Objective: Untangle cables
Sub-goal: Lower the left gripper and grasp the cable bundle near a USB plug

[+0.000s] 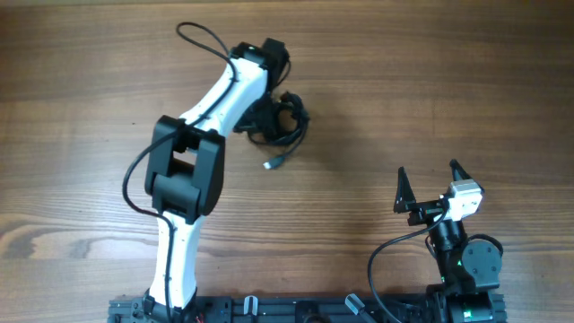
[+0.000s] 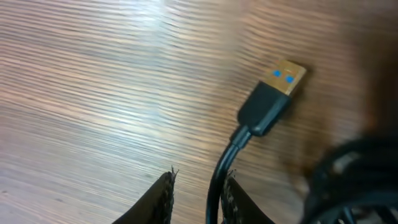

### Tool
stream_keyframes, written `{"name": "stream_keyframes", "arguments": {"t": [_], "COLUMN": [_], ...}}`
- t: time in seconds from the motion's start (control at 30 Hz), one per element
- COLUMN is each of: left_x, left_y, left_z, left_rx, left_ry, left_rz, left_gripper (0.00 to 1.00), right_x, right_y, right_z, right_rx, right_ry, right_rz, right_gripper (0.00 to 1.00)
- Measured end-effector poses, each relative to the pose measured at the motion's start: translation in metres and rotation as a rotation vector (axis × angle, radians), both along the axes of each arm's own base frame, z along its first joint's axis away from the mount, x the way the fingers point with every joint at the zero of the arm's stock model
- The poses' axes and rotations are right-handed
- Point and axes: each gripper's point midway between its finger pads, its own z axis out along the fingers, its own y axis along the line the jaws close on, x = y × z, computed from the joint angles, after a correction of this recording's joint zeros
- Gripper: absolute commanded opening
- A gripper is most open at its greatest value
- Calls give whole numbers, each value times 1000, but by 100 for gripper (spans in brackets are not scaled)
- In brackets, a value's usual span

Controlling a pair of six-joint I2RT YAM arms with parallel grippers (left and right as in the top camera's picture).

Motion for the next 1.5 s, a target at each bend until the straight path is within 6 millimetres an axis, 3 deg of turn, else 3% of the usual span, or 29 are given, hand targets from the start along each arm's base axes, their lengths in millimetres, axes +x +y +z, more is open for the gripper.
{"name": "stream_keyframes", "arguments": {"t": [0.27, 0.5, 0.63, 0.77, 0.93, 1.23, 1.5], "left_x": [-1, 14, 16, 15, 21, 8, 5], "left_y": [32, 29, 25, 13, -3, -48, -60], "left_z": [5, 26, 38, 39, 37, 40, 41], "left_rx": [34, 9, -17, -86, -176, -439, -497], "left_ry": [44, -32, -60, -57, -72, 16, 28], "left_rz": [21, 16, 15, 22, 23, -115, -161], "left_gripper": [48, 60, 82, 92, 94, 96, 96], "right_x": [0, 0, 0, 0, 0, 0, 0], "right_y": [0, 0, 0, 0, 0, 0, 0], "right_z": [0, 0, 0, 0, 0, 0, 0], "right_rx": [0, 0, 0, 0, 0, 0, 0], "right_ry": [0, 0, 0, -1, -1, 0, -1], "right_rz": [0, 0, 0, 0, 0, 0, 0], "right_gripper": [100, 100, 100, 100, 100, 100, 100]}}
